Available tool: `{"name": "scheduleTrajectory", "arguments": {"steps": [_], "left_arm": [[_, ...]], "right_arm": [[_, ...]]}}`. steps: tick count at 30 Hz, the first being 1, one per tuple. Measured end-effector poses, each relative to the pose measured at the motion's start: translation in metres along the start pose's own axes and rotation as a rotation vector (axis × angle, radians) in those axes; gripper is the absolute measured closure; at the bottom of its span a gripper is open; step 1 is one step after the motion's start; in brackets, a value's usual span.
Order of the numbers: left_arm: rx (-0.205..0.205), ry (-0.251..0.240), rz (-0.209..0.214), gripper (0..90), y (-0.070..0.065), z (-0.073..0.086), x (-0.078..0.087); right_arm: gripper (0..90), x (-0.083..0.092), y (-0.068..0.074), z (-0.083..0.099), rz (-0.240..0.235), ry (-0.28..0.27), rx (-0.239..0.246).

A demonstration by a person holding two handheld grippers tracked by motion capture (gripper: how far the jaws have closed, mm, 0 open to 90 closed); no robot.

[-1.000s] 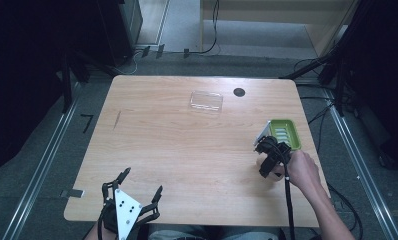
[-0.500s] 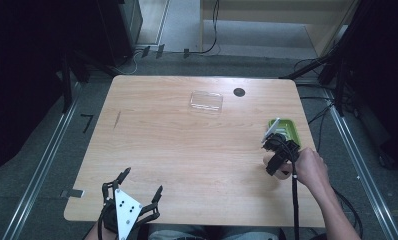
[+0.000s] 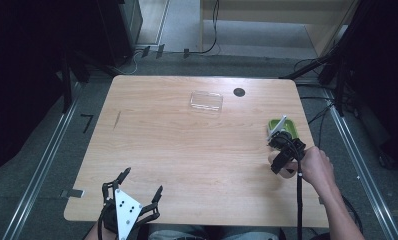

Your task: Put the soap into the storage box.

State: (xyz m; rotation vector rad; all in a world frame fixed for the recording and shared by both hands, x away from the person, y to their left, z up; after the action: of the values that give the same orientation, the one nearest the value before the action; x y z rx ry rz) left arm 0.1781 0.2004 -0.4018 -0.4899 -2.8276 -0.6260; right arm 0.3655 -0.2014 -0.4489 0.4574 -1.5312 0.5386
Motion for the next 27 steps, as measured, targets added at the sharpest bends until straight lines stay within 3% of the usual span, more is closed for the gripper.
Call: {"name": "scheduleTrajectory", "arguments": {"steps": [27], "left_arm": [[-0.005, 0.001, 0.004, 9.9, -0.001, 0.000, 0.000]], "right_arm": [[33.7, 0.003, -0.027, 0.001, -0.005, 0.000, -0.109]]}}
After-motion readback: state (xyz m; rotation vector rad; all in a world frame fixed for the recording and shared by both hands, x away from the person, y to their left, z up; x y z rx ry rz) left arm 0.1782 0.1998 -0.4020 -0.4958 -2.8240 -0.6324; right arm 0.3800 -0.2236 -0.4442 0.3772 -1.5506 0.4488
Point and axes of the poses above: each handheld gripper's, and its own axes: x roughly backward along the jaws, z roughly out of its underside, y roughly to its left, the point moved 3 cm from there along -x, roughly forward along the jaws, and after that the axes turned 1 degree about z, right-handed, at the moved point
